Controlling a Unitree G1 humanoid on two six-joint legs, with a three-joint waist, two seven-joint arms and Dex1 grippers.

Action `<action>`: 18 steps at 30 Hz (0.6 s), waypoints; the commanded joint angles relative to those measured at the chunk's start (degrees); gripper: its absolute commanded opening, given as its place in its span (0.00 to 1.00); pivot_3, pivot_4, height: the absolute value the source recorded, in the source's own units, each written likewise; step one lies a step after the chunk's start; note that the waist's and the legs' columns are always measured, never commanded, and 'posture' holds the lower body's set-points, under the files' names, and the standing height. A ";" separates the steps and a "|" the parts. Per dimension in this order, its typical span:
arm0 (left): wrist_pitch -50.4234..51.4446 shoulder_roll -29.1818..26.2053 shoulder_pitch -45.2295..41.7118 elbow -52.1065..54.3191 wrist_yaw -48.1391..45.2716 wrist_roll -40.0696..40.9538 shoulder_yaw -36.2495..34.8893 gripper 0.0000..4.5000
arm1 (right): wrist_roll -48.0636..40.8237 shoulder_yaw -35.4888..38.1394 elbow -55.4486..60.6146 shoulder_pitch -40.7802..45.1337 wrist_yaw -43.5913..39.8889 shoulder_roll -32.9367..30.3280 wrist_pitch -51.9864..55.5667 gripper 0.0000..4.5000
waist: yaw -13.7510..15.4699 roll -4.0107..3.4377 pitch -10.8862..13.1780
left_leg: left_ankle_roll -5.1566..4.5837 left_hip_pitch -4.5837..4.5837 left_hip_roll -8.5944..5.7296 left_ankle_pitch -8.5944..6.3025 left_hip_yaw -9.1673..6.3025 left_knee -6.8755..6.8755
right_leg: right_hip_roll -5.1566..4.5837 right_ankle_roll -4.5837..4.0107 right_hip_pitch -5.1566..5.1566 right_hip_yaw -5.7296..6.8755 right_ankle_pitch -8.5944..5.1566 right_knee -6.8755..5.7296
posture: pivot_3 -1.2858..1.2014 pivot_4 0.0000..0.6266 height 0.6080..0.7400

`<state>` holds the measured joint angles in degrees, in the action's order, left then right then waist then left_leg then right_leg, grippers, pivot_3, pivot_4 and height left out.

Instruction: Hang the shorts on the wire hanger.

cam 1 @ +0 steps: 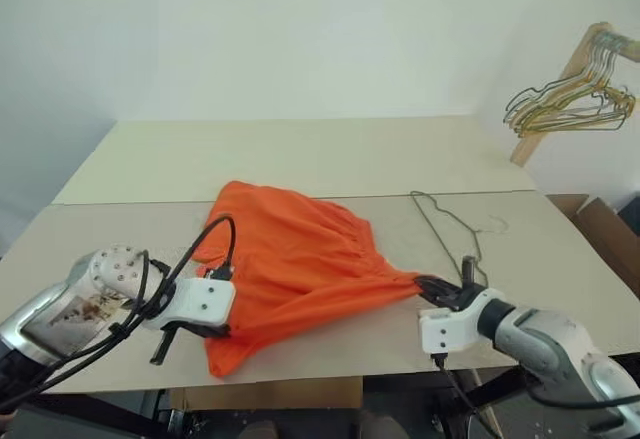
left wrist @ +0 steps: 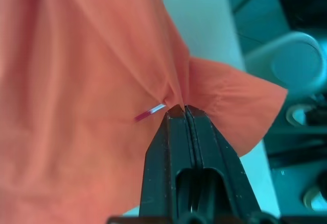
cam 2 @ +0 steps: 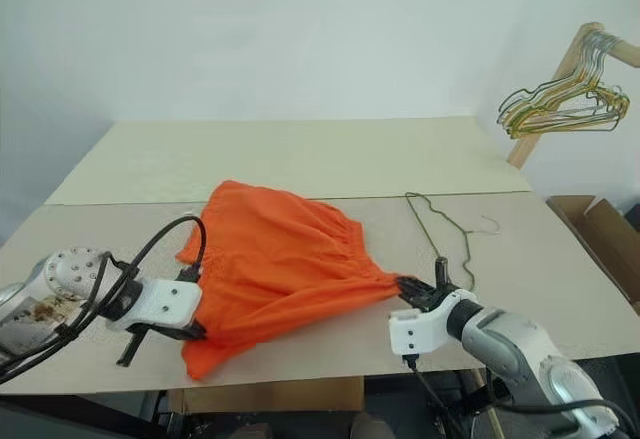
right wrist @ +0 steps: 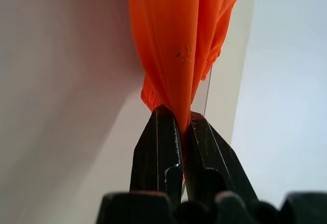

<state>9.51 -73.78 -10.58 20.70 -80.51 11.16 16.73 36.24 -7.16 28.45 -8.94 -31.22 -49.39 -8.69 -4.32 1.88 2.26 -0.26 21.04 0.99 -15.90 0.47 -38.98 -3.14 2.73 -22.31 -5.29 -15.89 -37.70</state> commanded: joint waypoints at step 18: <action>-7.12 -1.04 5.78 -0.50 -4.54 1.65 -8.32 0.42 | -11.38 6.78 -8.97 -0.96 -3.24 -10.41 -16.75 0.55 | 0.59 0.10 -0.09 | -0.08 -0.07 0.00 -0.05 0.10 -0.03 | -0.06 0.09 0.09 0.03 -0.06 0.04 | 0.50 0.00 1.00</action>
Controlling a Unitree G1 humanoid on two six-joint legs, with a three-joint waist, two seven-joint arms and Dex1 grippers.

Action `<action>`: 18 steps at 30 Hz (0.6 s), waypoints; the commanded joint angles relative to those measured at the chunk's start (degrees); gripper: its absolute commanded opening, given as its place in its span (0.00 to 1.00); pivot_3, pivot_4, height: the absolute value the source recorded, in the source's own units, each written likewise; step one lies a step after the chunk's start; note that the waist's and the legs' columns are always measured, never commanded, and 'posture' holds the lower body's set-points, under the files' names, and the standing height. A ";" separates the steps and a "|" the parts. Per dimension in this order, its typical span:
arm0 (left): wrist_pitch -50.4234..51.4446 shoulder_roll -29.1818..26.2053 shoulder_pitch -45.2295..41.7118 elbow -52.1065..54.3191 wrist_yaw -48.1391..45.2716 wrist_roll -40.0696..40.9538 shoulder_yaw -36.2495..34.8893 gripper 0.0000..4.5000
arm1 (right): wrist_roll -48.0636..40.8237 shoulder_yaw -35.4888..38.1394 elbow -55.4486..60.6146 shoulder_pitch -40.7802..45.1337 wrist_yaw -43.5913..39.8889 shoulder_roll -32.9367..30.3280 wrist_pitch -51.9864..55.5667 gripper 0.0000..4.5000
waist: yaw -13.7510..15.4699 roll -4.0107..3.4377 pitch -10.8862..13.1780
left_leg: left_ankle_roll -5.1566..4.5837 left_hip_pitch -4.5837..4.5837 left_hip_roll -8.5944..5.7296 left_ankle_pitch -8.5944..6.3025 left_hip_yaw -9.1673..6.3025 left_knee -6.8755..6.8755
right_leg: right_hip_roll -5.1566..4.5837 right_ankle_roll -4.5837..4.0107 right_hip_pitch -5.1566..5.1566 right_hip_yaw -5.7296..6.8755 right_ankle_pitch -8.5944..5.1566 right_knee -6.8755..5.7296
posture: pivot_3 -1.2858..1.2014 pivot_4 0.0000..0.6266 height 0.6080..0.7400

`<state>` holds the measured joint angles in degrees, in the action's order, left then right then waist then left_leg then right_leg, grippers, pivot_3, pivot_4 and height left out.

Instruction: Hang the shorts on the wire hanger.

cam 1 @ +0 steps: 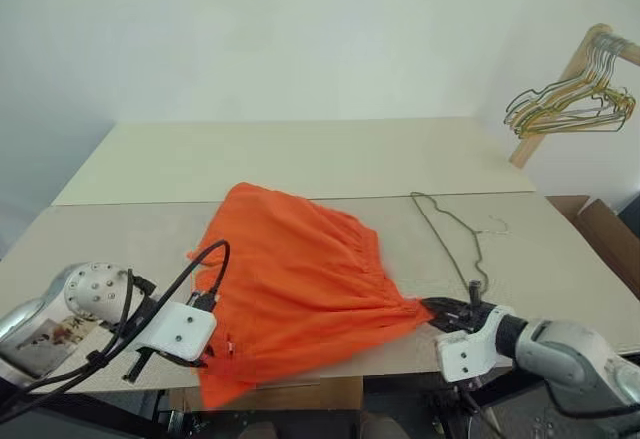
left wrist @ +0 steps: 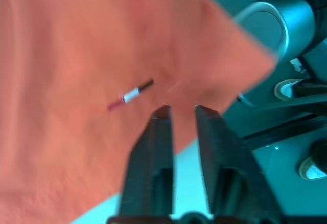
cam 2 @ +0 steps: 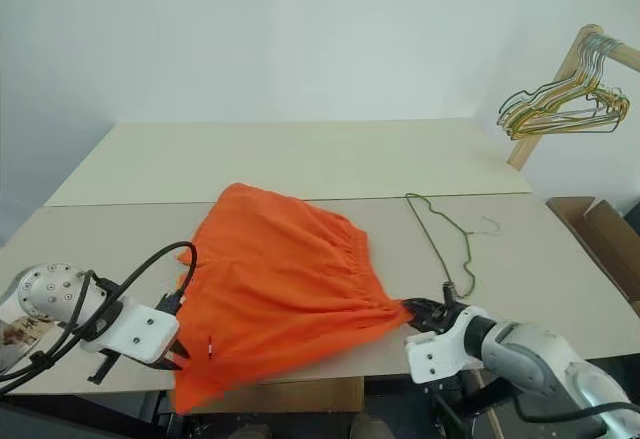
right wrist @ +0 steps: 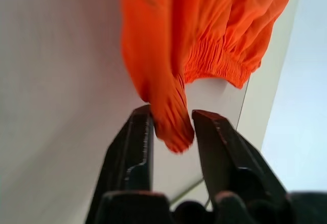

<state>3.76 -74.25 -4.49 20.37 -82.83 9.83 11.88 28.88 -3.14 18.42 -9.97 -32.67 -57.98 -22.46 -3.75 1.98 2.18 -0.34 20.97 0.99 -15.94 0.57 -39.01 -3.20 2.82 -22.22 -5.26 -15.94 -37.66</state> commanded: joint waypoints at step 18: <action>3.43 13.61 -20.07 -18.85 1.91 7.94 -8.76 0.99 | -49.19 24.73 10.35 -1.72 -18.71 -6.45 36.96 0.95 | 1.42 0.10 -0.08 | -0.07 -0.71 0.04 -0.04 0.04 -0.02 | 0.00 0.03 0.80 0.00 0.00 0.10 | 0.50 0.00 1.00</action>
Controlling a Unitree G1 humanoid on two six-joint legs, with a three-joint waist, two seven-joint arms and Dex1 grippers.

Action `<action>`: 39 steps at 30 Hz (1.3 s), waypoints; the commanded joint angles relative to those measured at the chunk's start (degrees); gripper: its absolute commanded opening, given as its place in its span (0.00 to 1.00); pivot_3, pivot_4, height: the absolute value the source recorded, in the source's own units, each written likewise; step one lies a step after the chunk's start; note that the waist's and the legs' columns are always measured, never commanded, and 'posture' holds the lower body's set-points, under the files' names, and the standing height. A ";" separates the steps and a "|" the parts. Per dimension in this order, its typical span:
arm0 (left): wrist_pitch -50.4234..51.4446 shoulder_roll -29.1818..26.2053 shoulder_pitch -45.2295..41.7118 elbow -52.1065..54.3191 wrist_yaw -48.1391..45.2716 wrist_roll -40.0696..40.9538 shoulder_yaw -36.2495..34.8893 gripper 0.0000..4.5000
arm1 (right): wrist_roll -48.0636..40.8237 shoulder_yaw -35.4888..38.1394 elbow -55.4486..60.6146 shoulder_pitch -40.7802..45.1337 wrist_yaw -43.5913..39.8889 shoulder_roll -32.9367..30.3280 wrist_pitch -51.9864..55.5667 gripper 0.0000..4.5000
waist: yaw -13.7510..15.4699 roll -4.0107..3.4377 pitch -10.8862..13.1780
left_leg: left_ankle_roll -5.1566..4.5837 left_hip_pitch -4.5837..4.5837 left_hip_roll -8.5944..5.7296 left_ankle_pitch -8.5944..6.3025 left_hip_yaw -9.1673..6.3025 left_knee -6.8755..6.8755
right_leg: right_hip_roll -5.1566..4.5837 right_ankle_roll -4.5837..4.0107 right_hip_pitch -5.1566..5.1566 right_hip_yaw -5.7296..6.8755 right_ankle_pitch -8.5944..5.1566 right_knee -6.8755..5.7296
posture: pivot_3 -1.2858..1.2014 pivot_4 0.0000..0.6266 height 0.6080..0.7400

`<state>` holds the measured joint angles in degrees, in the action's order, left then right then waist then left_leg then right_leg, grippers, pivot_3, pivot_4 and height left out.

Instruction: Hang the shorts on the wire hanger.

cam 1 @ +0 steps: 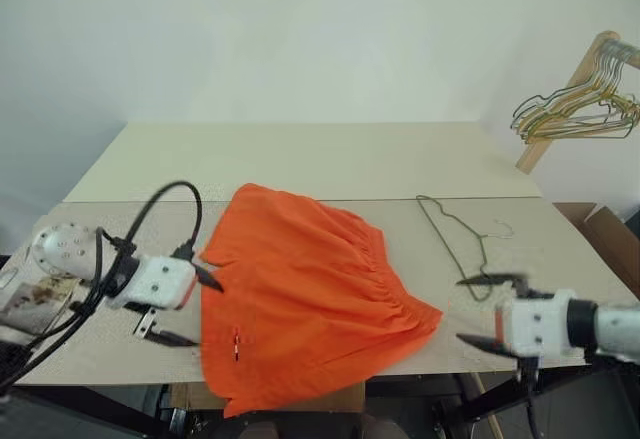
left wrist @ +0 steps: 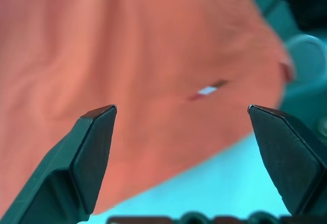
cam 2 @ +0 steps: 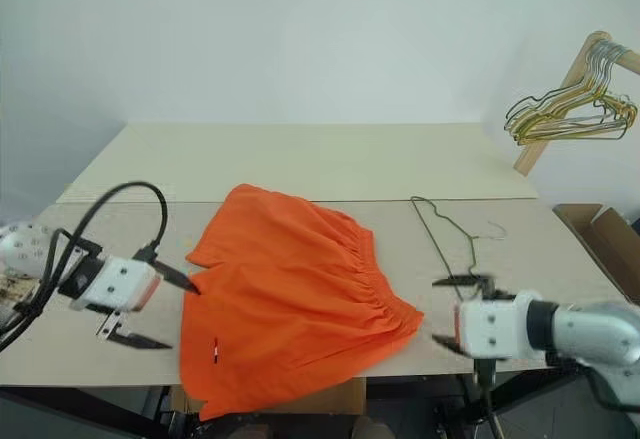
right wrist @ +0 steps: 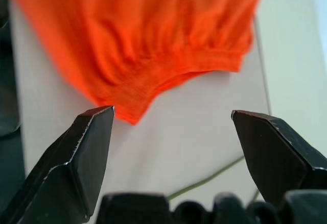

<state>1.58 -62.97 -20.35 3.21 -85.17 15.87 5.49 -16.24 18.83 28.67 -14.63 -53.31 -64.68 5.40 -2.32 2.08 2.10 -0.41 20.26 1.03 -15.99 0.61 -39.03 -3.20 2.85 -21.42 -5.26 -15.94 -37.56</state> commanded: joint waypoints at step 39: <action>33.34 18.62 -15.05 11.53 15.78 18.11 -3.63 1.00 | 5.85 -25.15 -56.80 48.97 18.28 17.58 59.92 0.31 | 0.04 0.22 -0.34 | -0.11 0.79 -0.21 -0.06 -0.42 -0.19 | -0.12 0.10 -0.75 -0.12 0.12 -0.03 | 0.53 0.00 1.00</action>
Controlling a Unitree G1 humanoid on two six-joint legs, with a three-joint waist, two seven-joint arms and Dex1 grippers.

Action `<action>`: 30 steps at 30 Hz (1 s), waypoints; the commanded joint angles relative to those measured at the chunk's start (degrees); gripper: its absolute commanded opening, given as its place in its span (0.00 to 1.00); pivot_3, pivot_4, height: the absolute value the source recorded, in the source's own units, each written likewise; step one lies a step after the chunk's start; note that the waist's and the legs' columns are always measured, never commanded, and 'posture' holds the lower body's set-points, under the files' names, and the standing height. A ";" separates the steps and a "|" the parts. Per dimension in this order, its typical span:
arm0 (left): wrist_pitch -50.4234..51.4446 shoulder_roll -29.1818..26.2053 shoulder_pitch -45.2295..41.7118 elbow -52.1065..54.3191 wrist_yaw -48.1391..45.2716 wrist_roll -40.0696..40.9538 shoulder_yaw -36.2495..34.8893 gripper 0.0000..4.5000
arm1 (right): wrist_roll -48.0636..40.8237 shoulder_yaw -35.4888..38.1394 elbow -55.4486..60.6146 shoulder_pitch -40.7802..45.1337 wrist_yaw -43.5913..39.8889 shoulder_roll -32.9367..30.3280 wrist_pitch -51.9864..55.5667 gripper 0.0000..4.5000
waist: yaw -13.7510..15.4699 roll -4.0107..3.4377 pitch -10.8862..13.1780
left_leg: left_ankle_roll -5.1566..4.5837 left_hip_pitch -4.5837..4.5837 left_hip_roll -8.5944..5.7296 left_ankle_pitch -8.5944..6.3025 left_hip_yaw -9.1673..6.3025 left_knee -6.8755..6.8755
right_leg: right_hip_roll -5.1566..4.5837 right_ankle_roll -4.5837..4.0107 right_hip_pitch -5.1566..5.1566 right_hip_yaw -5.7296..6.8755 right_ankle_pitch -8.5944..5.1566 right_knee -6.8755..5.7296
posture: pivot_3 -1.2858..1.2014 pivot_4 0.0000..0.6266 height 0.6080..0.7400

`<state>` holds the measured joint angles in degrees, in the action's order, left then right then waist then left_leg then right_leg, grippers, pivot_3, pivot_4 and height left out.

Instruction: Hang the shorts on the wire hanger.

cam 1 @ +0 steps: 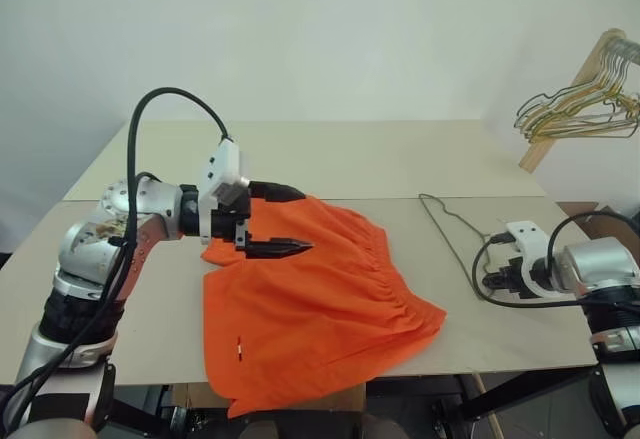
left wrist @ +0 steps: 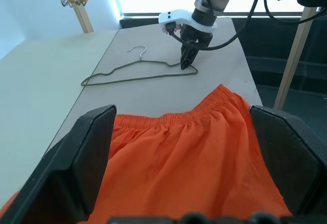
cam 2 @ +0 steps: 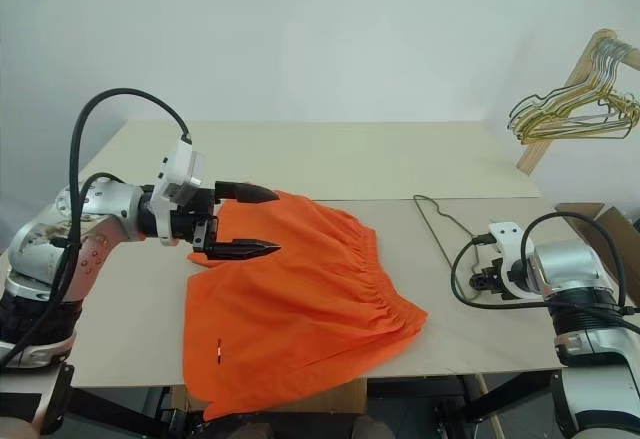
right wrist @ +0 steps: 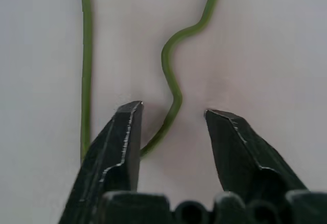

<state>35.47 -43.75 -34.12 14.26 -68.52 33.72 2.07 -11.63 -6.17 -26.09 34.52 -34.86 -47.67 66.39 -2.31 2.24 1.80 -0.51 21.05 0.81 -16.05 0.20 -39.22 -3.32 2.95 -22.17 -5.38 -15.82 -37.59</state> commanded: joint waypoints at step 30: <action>2.71 5.25 -15.57 -16.09 1.91 -1.26 -1.71 1.00 | 12.41 12.87 41.49 -19.07 6.21 -3.96 -46.67 0.00 | -0.15 -0.23 -0.05 | -0.01 0.25 -0.07 -0.01 0.09 0.00 | -0.06 0.10 -0.15 0.07 -0.02 0.13 | 0.50 0.00 1.00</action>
<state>37.85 -38.38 -47.47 -1.08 -66.75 31.81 1.88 -3.24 6.32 13.40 15.25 -28.58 -49.79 30.88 -2.46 2.01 1.75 -0.52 21.31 0.75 -16.05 0.36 -39.22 -3.37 3.06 -22.35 -5.31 -15.85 -37.44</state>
